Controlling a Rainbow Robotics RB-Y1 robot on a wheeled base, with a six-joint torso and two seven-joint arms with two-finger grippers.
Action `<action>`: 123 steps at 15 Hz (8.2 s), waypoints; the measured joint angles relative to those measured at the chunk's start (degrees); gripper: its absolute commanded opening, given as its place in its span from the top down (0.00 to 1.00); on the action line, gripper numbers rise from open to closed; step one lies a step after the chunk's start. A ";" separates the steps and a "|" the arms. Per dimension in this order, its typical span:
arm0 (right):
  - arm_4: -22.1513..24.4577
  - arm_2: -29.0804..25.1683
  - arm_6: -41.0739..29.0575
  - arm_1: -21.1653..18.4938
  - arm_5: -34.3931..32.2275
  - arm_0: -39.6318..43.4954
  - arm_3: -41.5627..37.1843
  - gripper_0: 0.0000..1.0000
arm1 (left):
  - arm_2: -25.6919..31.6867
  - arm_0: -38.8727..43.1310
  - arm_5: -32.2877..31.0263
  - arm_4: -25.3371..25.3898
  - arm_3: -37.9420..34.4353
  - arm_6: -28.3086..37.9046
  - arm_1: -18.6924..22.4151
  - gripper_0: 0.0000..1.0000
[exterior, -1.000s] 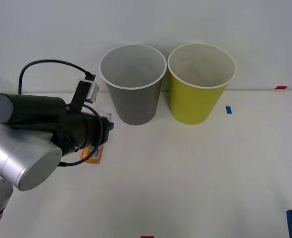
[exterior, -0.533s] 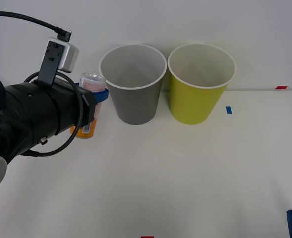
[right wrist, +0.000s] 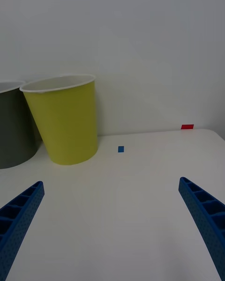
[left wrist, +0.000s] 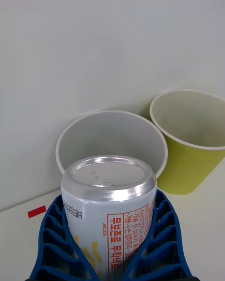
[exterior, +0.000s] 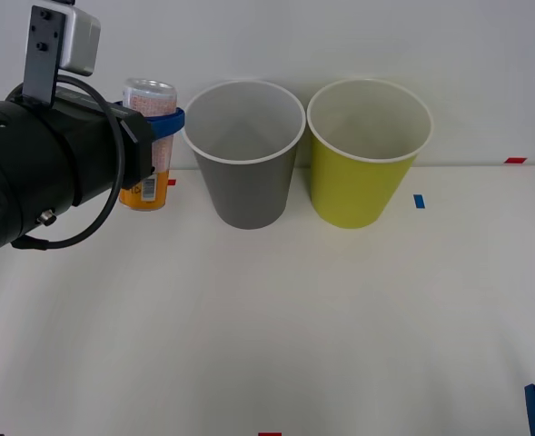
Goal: Put cans in the gray bin and PET bottles in the light green bin.
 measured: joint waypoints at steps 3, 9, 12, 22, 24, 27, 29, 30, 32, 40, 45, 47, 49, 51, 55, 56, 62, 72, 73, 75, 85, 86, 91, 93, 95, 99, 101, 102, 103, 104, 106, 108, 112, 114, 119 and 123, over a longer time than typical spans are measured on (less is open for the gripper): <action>0.00 0.00 0.00 0.00 0.00 0.00 0.00 0.00 | 1.88 -2.68 0.03 0.52 0.00 -1.20 0.33 1.00; 0.00 0.00 0.00 0.00 0.00 0.00 0.00 0.00 | 1.96 -9.90 0.05 -4.27 0.29 -7.00 -0.98 1.00; 0.00 0.00 0.00 0.00 0.00 0.00 0.00 0.00 | -1.44 -13.72 -1.67 -10.37 5.64 -7.66 -4.32 1.00; 0.00 0.00 0.00 0.00 0.00 0.00 0.00 0.00 | -4.27 -15.78 -22.59 -15.13 24.93 -12.10 -12.39 1.00; 0.00 0.00 0.00 0.00 0.00 0.00 0.00 0.00 | -5.41 -15.78 -27.18 -15.71 28.55 -11.62 -12.66 1.00; 0.00 0.00 0.00 0.00 0.00 0.00 0.00 0.00 | -7.08 -15.78 -34.93 -15.92 34.03 -10.89 -13.00 1.00; 0.00 0.00 0.00 0.00 0.00 0.00 0.00 0.00 | -7.83 -15.78 -38.03 -15.85 36.22 -10.38 -13.01 1.00; 0.00 0.00 0.00 0.00 0.00 0.00 0.00 0.00 | -8.04 -15.78 -39.43 -15.85 37.28 -10.19 -13.00 1.00; 0.00 0.00 0.00 0.00 0.00 0.00 0.00 0.00 | -8.73 -15.75 -43.92 -15.85 40.18 -9.88 -12.80 1.00; 0.00 0.00 0.00 0.00 0.00 0.00 0.00 0.00 | -11.69 -15.67 -52.06 -15.17 45.75 -7.97 -11.06 1.00; 0.00 0.00 0.00 0.00 0.00 0.00 0.00 0.00 | -13.15 -15.67 -52.18 -16.53 45.75 -6.47 -10.96 1.00; 0.00 0.00 0.00 0.00 0.00 0.00 0.00 0.00 | -13.53 -15.64 -52.83 -17.00 45.74 -6.18 -10.86 1.00; 0.00 0.00 0.00 0.00 0.00 0.00 0.00 0.00 | -14.15 -15.64 -55.00 -17.43 45.76 -5.86 -10.83 1.00; 0.00 0.00 0.00 0.00 0.00 0.00 0.00 0.00 | -14.99 -15.53 -57.36 -18.30 45.76 -5.22 -10.84 1.00; 0.00 0.00 0.00 0.00 0.00 0.00 0.00 0.00 | -16.15 -13.03 -62.04 -18.40 46.38 -4.04 -11.60 1.00; 0.00 0.00 0.00 0.00 0.00 0.00 0.00 0.00 | -16.17 -12.55 -62.44 -18.56 46.44 -3.94 -11.69 1.00; 0.00 0.00 0.00 0.00 0.00 0.00 0.00 0.00 | -14.68 -11.61 -63.20 -19.76 47.84 -4.24 -11.89 1.00; 0.00 0.00 0.00 0.00 0.00 0.00 0.00 0.00 | -14.27 -11.89 -63.72 -20.27 47.87 -2.88 -12.26 0.00; 0.00 0.00 0.00 0.00 0.00 0.00 0.00 0.00 | -14.27 -11.95 -63.73 -20.27 47.87 -2.85 -12.20 0.00; 0.00 0.00 0.00 0.00 0.00 0.00 0.00 0.00 | -14.24 -11.99 -63.74 -20.39 47.88 -2.78 -11.99 0.00; 0.00 0.00 0.00 0.00 0.00 0.00 0.00 0.00 | -14.14 -10.87 -63.82 -20.11 47.02 -2.06 -9.17 0.00; 0.00 0.00 0.00 0.00 0.00 0.00 0.00 0.00 | -14.12 -9.88 -63.83 -19.98 46.22 -2.10 -8.37 0.00; 0.00 0.00 0.00 0.00 0.00 0.00 0.00 0.00 | -12.99 -0.95 -63.83 -19.90 37.48 -2.20 -5.47 0.00; 0.00 0.00 0.00 0.00 0.00 0.00 0.00 0.00 | -12.40 3.23 -63.82 -19.93 33.91 -2.26 -4.32 0.00; 0.00 0.00 0.00 0.00 0.00 0.00 0.00 0.00 | -11.89 8.40 -63.86 -19.96 30.05 -2.42 -3.27 0.00; 0.00 0.00 0.00 0.00 0.00 0.00 0.00 0.00 | -10.94 21.70 -63.90 -20.19 21.72 -2.52 -0.73 0.00; 0.00 0.00 0.00 0.00 0.00 0.00 0.00 0.00 | -10.47 28.02 -64.32 -20.21 18.46 -2.43 0.35 0.00; 0.00 0.00 0.00 0.00 0.00 0.00 0.00 0.00 | -10.38 30.87 -65.58 -20.22 17.61 -2.43 0.87 0.00; 0.00 0.00 0.00 0.00 0.00 0.00 0.00 0.00 | -10.29 33.50 -68.08 -20.22 17.23 -2.47 1.33 0.00; 0.00 0.00 0.00 0.00 0.00 0.00 0.00 0.00 | -10.19 36.16 -70.78 -20.22 17.04 -2.53 1.72 0.00; 0.00 0.00 0.00 0.00 0.00 0.00 0.00 0.00 | -10.01 41.01 -75.63 -20.33 16.96 -2.63 2.15 0.00; 0.00 0.00 0.00 0.00 0.00 0.00 0.00 0.00 | -9.44 45.88 -80.51 -20.64 16.94 -2.66 2.19 0.00; 0.00 0.00 0.00 0.00 0.00 0.00 0.00 0.00 | -9.35 55.38 -89.57 -21.06 16.99 -2.91 1.97 0.00; 0.00 0.00 0.00 0.00 0.00 0.00 0.00 0.00 | -9.75 60.26 -94.36 -21.28 17.01 -3.06 1.87 0.00; 0.00 0.00 0.00 0.00 0.00 0.00 0.00 0.00 | -10.85 66.56 -105.91 -22.81 18.85 -3.44 2.18 0.00; 0.00 0.00 0.00 0.00 0.00 0.00 0.00 0.00 | -11.95 69.85 -118.02 -24.38 25.32 -3.53 2.78 0.00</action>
